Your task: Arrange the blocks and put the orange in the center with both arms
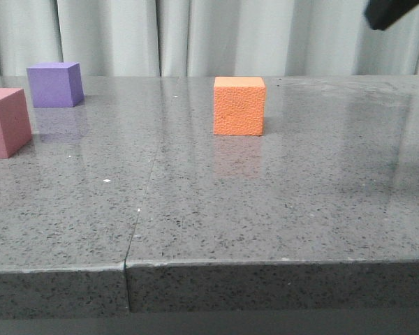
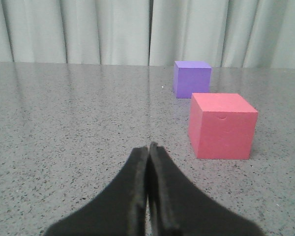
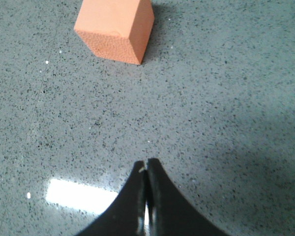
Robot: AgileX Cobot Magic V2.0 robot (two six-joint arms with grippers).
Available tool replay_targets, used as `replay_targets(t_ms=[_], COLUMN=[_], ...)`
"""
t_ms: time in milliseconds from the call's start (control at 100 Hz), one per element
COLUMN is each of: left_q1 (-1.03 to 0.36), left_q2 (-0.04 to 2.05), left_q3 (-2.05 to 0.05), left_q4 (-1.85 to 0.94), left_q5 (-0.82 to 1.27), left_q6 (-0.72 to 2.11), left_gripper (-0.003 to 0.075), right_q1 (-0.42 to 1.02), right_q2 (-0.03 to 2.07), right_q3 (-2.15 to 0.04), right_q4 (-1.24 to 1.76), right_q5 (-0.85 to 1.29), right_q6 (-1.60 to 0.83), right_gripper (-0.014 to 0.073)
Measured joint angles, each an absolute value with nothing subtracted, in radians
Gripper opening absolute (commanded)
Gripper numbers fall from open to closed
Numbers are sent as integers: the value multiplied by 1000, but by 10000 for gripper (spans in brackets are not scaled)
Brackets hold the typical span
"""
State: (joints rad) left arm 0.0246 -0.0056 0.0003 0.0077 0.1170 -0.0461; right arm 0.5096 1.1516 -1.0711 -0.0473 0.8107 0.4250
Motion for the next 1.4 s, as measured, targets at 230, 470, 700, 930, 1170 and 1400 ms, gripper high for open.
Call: replay_targets(t_ms=[230,470,700,930,1170,1400], left_q1=[25,25,25,25,25,25], left_q2=[-6,-6,-6,12,201,442], left_q3=[0,0,-32,-182,-373,-556], left_q4=[8,-48,-75,-79,-79,-79], left_q5=[117,91,116,176,330,459], left_q6=[-46,-50,-52,-52,0,28], left_gripper=[-20,-20,-21,-21,-20,-12], right_q1=[510,510,510,510,510,510], right_q2=[903,673,468,366,362,362], right_q3=[-836,-650,-520,-472,-472,-472], right_q4=[-67,-78,-106,-111,-111,-111], right_q5=[660,586,582,582,582,582], right_q6=[425,423,423,423,423,423], right_gripper=[-69,-69,-69,-69,-69,-69])
